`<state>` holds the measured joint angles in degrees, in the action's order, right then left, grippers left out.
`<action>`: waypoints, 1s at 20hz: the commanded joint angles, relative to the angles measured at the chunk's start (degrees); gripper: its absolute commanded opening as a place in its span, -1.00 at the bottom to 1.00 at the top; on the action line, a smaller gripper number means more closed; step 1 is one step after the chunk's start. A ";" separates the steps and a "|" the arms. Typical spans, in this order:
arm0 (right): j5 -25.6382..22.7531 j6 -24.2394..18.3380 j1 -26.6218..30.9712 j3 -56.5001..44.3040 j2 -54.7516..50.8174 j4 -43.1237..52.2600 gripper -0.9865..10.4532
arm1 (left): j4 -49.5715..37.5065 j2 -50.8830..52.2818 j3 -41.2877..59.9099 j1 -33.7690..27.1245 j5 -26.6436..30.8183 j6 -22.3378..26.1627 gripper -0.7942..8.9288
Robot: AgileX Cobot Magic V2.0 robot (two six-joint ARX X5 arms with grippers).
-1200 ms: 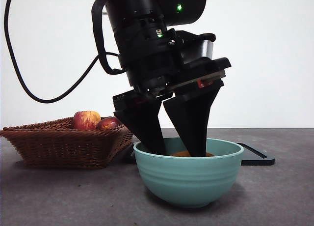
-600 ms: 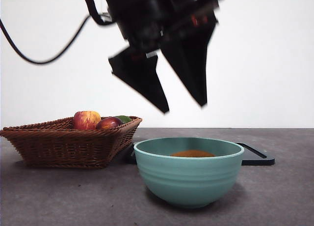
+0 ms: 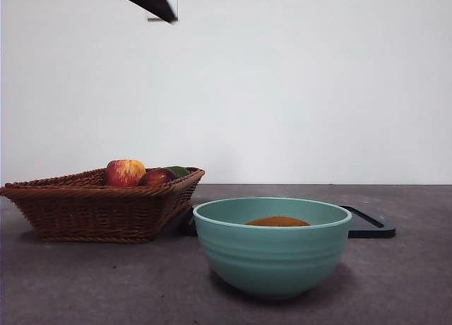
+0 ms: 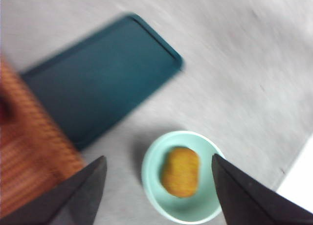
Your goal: Pick up the wifruite, put it on the bowl, pick up the plate, put it on desk
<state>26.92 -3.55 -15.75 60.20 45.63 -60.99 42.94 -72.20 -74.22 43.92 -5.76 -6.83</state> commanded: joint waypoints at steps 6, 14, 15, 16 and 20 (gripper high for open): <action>0.02 0.55 -0.35 1.20 0.37 0.52 0.01 | -0.68 13.03 8.52 -7.74 -2.49 -3.41 -0.13; 0.04 0.57 -0.35 0.87 0.39 0.31 0.01 | -0.83 28.17 25.20 -9.94 -17.31 -5.62 -0.13; 0.07 0.59 -0.35 0.87 0.39 0.04 0.01 | -0.04 28.76 25.22 -9.90 -17.97 -5.38 -0.13; 0.09 0.59 -0.35 0.87 0.39 -0.26 0.01 | 0.35 29.35 25.22 -9.88 -18.93 -5.03 -0.13; 0.07 1.81 -0.37 0.87 0.39 -0.46 0.01 | 0.39 29.92 25.22 -9.88 -18.97 -4.81 -0.13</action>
<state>26.92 -2.59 -15.77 60.20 45.63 -61.69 43.68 -41.98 -48.51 33.71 -24.38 -12.03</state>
